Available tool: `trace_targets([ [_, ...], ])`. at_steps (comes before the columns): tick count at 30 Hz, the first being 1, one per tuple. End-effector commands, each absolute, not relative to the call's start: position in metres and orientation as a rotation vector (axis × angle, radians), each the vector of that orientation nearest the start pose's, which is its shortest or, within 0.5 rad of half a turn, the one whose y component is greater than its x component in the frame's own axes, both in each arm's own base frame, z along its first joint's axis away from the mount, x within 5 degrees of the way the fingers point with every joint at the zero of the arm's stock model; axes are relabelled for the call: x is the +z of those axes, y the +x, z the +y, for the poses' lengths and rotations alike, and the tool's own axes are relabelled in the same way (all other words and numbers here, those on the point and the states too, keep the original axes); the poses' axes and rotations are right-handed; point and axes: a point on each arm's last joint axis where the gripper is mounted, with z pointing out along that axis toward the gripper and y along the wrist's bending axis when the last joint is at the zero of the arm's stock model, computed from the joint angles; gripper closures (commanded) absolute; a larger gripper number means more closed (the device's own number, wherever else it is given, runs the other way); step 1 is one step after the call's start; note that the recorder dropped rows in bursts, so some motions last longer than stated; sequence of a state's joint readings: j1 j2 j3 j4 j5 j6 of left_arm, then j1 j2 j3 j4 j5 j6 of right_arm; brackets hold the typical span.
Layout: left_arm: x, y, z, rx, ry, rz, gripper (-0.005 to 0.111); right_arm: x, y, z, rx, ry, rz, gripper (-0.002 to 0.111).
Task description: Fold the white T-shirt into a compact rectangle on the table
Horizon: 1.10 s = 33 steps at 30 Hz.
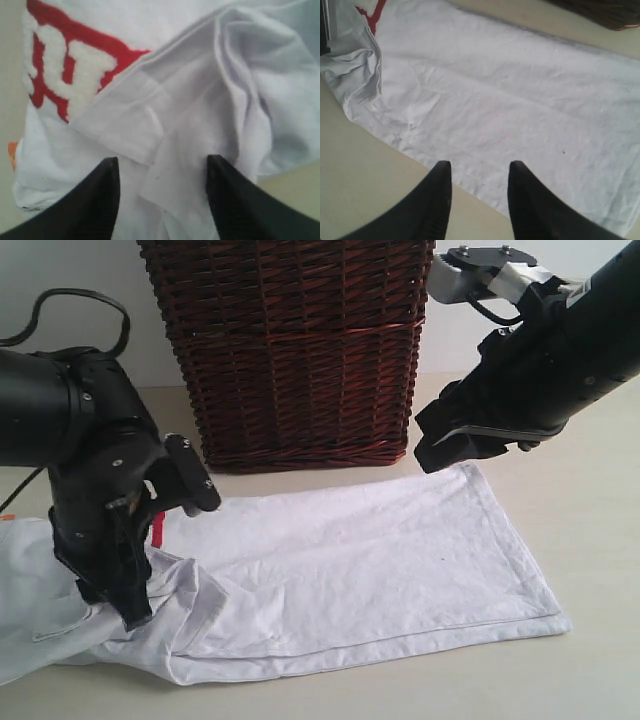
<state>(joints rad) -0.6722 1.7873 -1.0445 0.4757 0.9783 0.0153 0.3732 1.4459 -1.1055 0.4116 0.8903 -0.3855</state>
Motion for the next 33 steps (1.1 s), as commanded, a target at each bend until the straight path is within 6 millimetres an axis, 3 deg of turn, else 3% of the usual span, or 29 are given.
trace_targets([
  [1, 0.171, 0.283, -0.139, 0.516, 1.162, 2.746, 0.063, 0.292, 0.261, 0.132, 0.502, -0.756, 2.553, 0.07],
  [3, 0.185, 0.285, -0.142, 0.462, 1.123, 2.674, 0.067, 0.292, 0.261, 0.132, 0.501, -0.754, 2.551, 0.07],
  [8, 0.219, 0.283, -0.144, 0.366, 0.997, 2.581, 0.064, 0.292, 0.261, 0.132, 0.501, -0.757, 2.551, 0.07],
  [11, 0.232, 0.268, -0.141, 0.283, 0.965, 2.66, 0.063, 0.292, 0.261, 0.132, 0.501, -0.758, 2.552, 0.07],
  [13, 0.233, 0.255, -0.143, 0.177, 1.048, 2.755, 0.063, 0.292, 0.261, 0.132, 0.501, -0.758, 2.552, 0.07],
  [16, 0.22, 0.238, -0.145, 0.038, 1.211, 2.815, 0.063, 0.292, 0.261, 0.132, 0.501, -0.758, 2.552, 0.07],
  [22, 0.201, 0.233, -0.144, 0.005, 1.198, 2.827, 0.064, 0.292, 0.261, 0.132, 0.502, -0.759, 2.554, 0.07],
  [26, 0.186, 0.236, -0.148, -0.006, 1.302, 2.826, 0.079, 0.292, 0.261, 0.132, 0.502, -0.759, 2.554, 0.07],
  [29, 0.165, 0.245, -0.145, 0.089, 1.378, 2.829, 0.097, 0.292, 0.261, 0.132, 0.501, -0.758, 2.552, 0.07],
  [30, 0.151, 0.252, -0.142, 0.202, 1.399, 2.828, 0.106, 0.292, 0.261, 0.132, 0.501, -0.758, 2.552, 0.07],
  [33, 0.143, 0.269, -0.136, 0.446, 1.321, 2.793, 0.104, 0.292, 0.261, 0.132, 0.501, -0.76, 2.551, 0.07],
])
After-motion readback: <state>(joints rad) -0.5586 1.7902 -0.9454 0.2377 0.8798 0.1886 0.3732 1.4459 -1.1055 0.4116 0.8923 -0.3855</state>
